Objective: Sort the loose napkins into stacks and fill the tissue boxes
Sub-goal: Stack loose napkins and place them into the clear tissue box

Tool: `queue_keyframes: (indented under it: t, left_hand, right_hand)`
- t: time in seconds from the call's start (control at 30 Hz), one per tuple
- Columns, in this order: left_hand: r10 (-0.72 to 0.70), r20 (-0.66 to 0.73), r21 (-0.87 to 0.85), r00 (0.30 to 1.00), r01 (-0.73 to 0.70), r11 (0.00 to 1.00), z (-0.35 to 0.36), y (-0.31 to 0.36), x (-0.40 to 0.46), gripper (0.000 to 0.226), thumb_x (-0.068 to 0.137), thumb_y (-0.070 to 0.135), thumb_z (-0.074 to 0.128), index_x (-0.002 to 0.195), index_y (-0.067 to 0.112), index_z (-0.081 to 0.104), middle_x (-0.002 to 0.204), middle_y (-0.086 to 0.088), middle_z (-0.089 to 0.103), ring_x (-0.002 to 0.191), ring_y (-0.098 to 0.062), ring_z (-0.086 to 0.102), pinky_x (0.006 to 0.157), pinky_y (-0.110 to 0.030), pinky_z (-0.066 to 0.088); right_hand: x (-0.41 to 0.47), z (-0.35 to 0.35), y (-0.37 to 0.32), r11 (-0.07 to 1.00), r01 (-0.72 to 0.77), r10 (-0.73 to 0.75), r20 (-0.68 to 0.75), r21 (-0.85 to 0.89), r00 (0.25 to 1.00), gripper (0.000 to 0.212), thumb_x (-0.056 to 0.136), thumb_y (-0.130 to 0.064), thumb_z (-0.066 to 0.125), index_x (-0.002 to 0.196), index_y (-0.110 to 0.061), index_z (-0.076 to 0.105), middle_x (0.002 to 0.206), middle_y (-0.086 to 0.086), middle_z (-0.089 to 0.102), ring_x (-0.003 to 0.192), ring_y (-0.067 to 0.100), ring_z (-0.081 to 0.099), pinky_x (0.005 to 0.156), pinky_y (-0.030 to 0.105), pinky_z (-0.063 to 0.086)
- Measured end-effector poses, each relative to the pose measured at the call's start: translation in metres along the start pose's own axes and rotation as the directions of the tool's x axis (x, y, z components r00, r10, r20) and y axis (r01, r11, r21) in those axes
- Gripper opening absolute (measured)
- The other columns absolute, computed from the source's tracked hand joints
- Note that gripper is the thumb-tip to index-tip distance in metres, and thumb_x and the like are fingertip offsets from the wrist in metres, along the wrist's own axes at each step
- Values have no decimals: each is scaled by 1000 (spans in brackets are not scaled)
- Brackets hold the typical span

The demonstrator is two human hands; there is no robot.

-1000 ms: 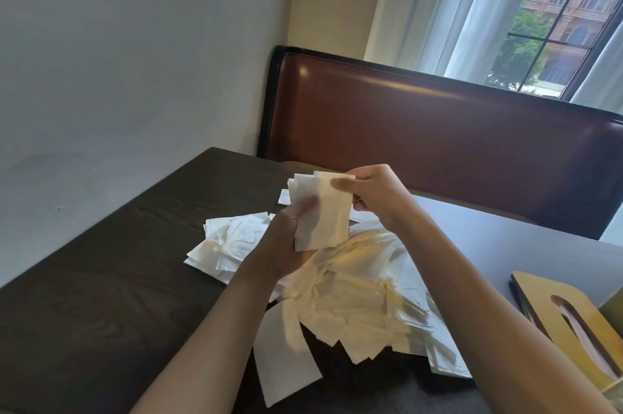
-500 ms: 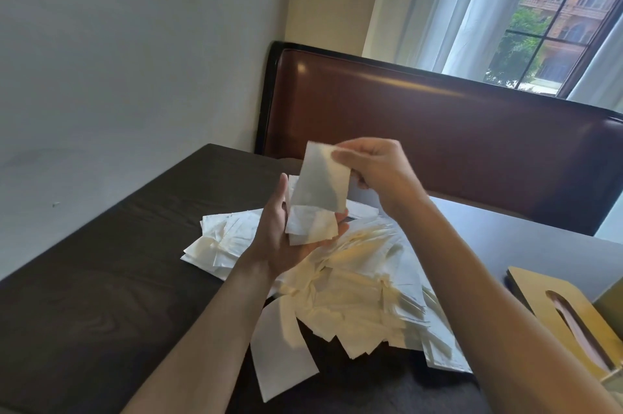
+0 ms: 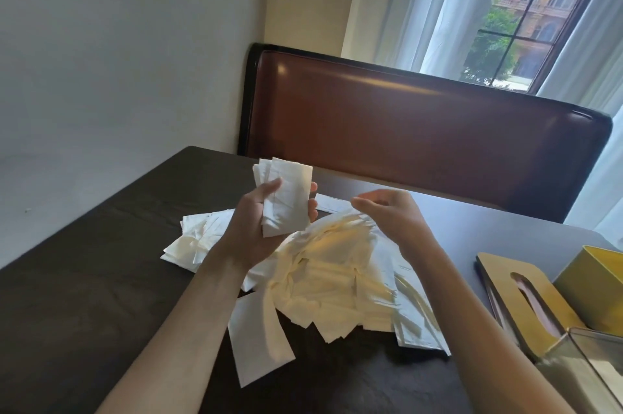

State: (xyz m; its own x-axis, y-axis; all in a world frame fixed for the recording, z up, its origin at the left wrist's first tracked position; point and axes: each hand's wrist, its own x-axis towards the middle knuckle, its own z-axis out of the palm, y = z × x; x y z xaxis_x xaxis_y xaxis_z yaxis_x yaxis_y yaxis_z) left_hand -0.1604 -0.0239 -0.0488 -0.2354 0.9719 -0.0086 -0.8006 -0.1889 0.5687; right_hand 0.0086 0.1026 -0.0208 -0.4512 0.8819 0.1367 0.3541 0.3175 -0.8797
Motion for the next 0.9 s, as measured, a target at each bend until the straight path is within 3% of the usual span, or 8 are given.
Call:
queue_keyframes:
  t: [0.13, 0.27, 0.43, 0.53, 0.63, 0.77, 0.9]
  left_hand:
    - [-32, -37, 59, 999, 34, 998, 15, -11, -8, 38, 93, 28, 54, 120, 2, 58, 109, -20, 70, 83, -29, 69, 75, -39, 61]
    - [-46, -116, 130, 992, 62, 990, 22, -30, -8, 34, 103, 28, 46, 122, 3, 59, 108, -21, 71, 83, -30, 70, 74, -42, 61]
    - [-52, -169, 148, 984, 77, 986, 25, -44, -6, 43, 103, 28, 45, 132, -2, 56, 109, -22, 71, 84, -32, 69, 78, -45, 60]
    - [-47, -175, 181, 983, 79, 980, 31, -49, -9, 44, 103, 27, 45, 137, 0, 51, 109, -23, 70, 83, -32, 69, 83, -45, 57]
    - [-43, -202, 235, 979, 91, 968, 38, -57, -8, 50, 103, 28, 44, 142, -4, 46, 100, -21, 69, 80, -30, 69, 77, -42, 60]
    - [-60, -232, 256, 971, 120, 959, 46, -70, -7, 52, 101, 28, 46, 143, -3, 45, 103, -21, 68, 81, -30, 69, 79, -41, 59]
    - [-62, -241, 248, 969, 123, 961, 49, -85, -2, 47, 102, 27, 47, 142, 2, 47, 99, -19, 73, 79, -29, 73, 78, -43, 60]
  right_hand:
    - [-15, -14, 16, 999, -42, 41, -45, -20, 998, 25, 86, -30, 74, 92, -5, 74, 78, 1, 68, 69, 12, 60, 60, 20, 43]
    - [-27, -10, 20, 992, -125, 122, 96, 26, 988, 22, 89, -24, 72, 106, -12, 66, 78, 8, 68, 56, 12, 52, 47, 19, 40]
    - [-33, -5, 30, 953, -138, 115, 100, 270, 988, 27, 85, 1, 71, 111, -7, 68, 82, 13, 69, 67, 18, 60, 63, 25, 53]
    - [-33, -13, 39, 925, -126, 101, 87, 359, 991, 31, 86, 3, 69, 115, -8, 67, 83, 13, 67, 67, 18, 61, 65, 26, 55]
    - [-33, -27, 46, 900, -90, 86, 31, 425, 996, 30, 89, 0, 66, 117, -12, 64, 89, 15, 64, 77, 22, 63, 71, 29, 57]
    - [-35, -45, 56, 879, -83, 79, 28, 470, 996, 27, 93, 2, 57, 116, -11, 65, 99, 12, 63, 89, 22, 63, 83, 30, 56]
    - [-38, -66, 70, 799, -62, 89, -15, 598, 996, 24, 91, 6, 50, 106, -5, 67, 82, 3, 62, 80, 19, 61, 76, 29, 54]
